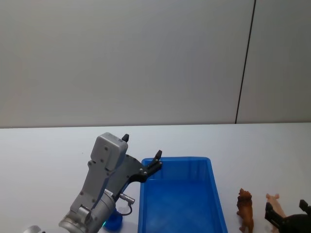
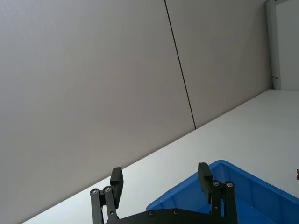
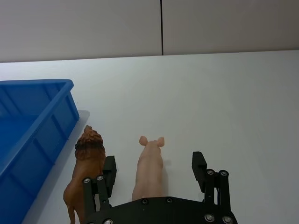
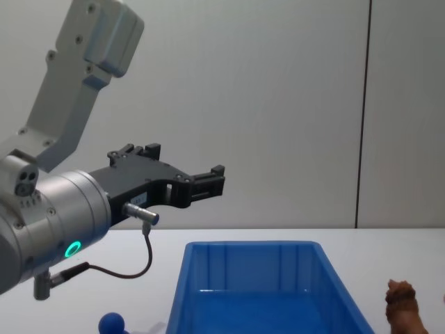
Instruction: Pick up the two dolls from the table and place them into the box.
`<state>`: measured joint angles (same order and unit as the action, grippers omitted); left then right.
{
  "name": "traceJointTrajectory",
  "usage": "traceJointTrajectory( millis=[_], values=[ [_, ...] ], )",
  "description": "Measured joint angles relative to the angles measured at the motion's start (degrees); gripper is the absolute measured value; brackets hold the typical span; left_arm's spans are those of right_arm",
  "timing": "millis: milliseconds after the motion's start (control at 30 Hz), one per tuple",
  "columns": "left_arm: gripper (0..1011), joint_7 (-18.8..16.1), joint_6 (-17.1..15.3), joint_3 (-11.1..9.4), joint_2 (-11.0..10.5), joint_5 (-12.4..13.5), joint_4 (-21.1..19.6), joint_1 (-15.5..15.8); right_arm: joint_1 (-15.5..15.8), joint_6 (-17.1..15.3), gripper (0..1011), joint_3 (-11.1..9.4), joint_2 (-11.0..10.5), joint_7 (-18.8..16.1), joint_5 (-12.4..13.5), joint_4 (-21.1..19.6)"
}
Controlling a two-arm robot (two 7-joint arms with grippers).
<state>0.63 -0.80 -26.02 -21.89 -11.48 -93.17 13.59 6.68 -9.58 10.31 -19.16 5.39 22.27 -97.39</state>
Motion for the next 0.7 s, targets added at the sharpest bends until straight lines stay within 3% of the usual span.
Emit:
traceJointTrajectory(
  millis=[567,700],
  values=[
    [1008,0.0,0.0,0.0,0.0,0.0,0.0,0.0,-0.7,1.6,998,0.1,0.9,-2.6,-1.0,4.6],
    [1008,0.0,0.0,0.0,0.0,0.0,0.0,0.0,-1.2,1.9,902,0.2,1.2,-3.6,-1.7,5.9]
  ],
)
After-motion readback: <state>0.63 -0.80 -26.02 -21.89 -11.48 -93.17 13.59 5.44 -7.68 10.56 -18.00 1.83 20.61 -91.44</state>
